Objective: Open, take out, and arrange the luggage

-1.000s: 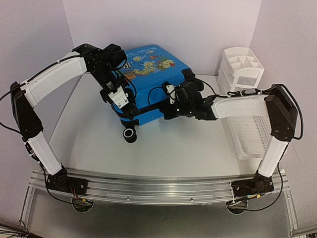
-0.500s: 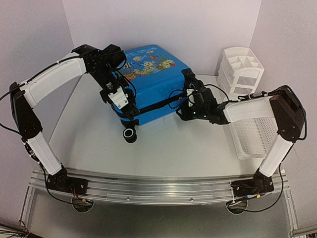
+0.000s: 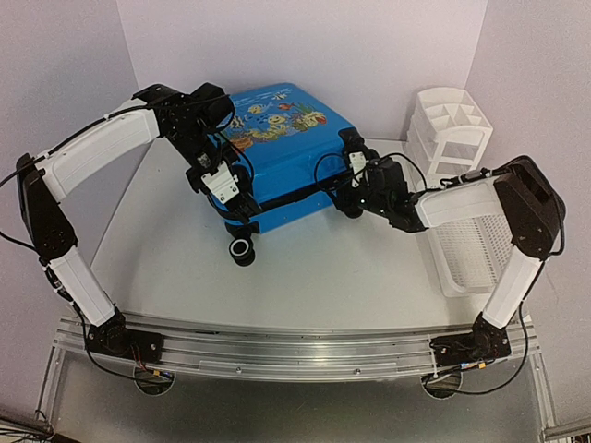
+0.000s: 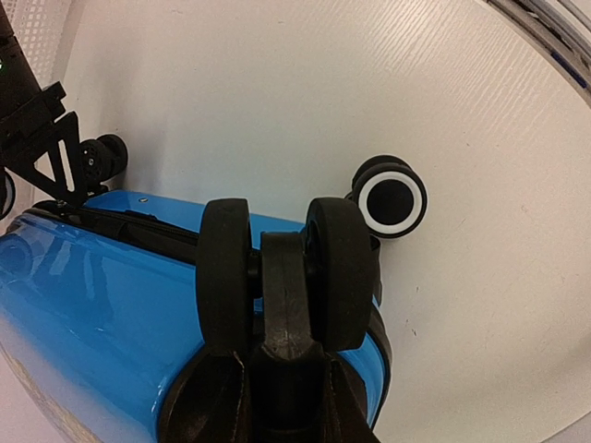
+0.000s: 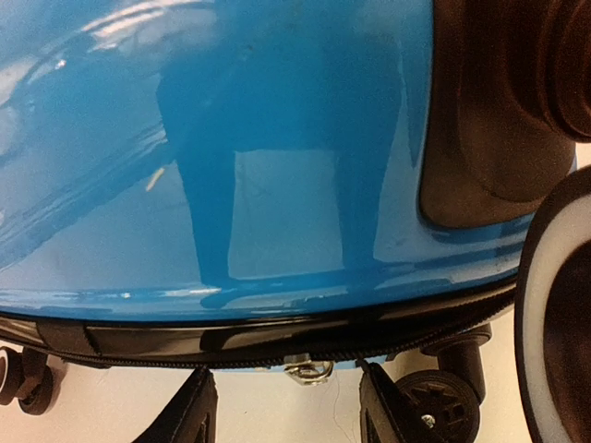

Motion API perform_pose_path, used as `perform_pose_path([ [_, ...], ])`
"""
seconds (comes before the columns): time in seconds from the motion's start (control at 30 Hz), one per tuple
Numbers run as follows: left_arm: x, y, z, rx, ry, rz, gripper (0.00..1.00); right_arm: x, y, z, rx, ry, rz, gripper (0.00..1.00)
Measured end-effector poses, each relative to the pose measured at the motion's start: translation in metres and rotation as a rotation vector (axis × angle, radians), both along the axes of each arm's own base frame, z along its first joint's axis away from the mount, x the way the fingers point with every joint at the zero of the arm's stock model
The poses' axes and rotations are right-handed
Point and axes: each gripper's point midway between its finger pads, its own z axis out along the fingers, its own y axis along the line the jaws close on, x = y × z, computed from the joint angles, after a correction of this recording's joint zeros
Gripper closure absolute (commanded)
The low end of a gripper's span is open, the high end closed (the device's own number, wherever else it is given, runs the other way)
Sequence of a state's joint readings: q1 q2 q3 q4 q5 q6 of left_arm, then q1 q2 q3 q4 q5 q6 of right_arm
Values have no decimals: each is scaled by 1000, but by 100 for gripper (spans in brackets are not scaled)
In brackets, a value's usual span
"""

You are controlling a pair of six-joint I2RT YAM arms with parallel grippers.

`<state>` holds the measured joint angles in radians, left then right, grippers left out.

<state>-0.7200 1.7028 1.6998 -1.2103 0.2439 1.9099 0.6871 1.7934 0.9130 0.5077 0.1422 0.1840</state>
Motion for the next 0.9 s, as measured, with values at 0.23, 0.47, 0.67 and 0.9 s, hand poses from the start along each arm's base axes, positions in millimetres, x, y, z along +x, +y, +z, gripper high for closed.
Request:
perform_pose_path([
  [0.23,0,-1,0,-4,0,-1,100,11,5,-13,4,9,1,78],
  [0.47,0,-1,0,-6,1,-1,100,14,3,-17,-2,20,-9,99],
  [0.67,0,-2,0,-8,1,-1,100,15,1,-18,-2,21,-21,100],
  [0.9,0,-1,0,-10,0,2,100,14,3,-18,13,34,-10,100],
])
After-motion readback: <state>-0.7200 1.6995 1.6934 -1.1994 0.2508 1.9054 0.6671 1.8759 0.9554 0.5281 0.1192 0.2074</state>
